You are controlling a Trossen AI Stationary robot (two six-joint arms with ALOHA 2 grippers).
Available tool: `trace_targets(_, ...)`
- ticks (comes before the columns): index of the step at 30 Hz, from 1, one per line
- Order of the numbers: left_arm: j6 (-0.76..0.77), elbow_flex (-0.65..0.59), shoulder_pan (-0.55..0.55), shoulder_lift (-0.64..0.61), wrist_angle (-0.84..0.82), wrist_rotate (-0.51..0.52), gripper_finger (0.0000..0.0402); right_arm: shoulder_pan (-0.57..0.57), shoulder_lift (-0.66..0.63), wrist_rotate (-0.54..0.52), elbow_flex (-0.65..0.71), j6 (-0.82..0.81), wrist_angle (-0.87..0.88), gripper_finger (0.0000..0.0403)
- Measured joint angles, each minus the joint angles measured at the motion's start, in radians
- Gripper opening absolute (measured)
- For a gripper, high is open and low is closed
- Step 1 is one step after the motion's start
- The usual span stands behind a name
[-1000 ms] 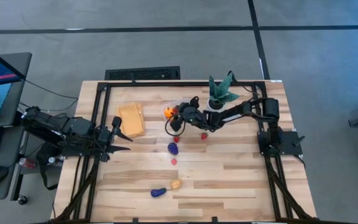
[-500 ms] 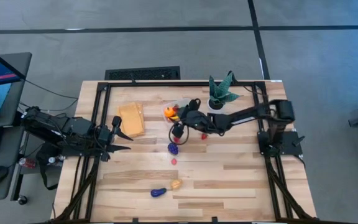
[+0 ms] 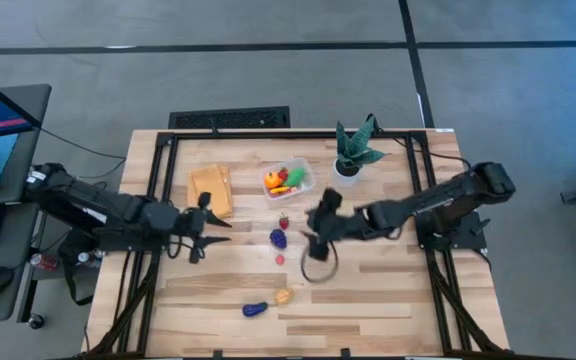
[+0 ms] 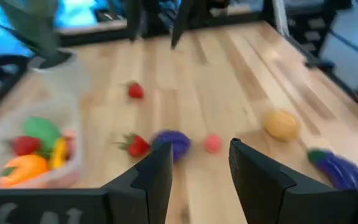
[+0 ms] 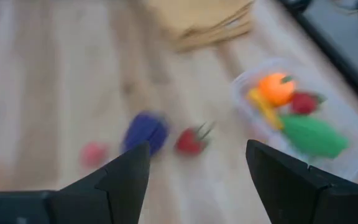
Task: Pick and placing Produce into tupperware
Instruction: Put the eggplant into the transparent bin
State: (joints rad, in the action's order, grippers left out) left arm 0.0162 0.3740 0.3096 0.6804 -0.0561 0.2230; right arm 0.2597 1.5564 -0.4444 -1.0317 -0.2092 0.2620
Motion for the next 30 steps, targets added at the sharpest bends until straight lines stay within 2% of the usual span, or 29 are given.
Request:
trace_targets(5, -0.019, 0.000, 0.000, 0.182, 0.092, -0.176, 0.0148, 0.142, 0.001, -0.001, 0.000, -0.035, 0.068, 0.0260)
trace_targets(7, 0.018, 0.000, 0.001, 0.249, 0.135, -0.253, 0.0148, 0.186, 0.001, -0.001, 0.008, -0.085, 0.073, 0.0260)
trace_targets(10, 0.083, 0.000, 0.030, 0.346, 0.218, -0.293, 0.0148, 0.245, 0.001, -0.038, 0.031, -0.162, 0.079, 0.0260)
trace_targets(18, 0.119, 0.013, 0.199, 0.613, 0.475, -0.212, 0.0138, 0.372, 0.001, -0.198, 0.095, -0.358, 0.105, 0.0260)
trace_targets(24, 0.165, 0.082, 0.298, 0.760, 0.489, -0.027, 0.0135, 0.427, 0.002, -0.287, 0.133, -0.482, 0.121, 0.0260)
trace_targets(30, 0.262, 0.148, 0.368, 0.887, 0.485, 0.038, 0.0135, 0.453, 0.002, -0.332, 0.150, -0.501, 0.121, 0.0260)
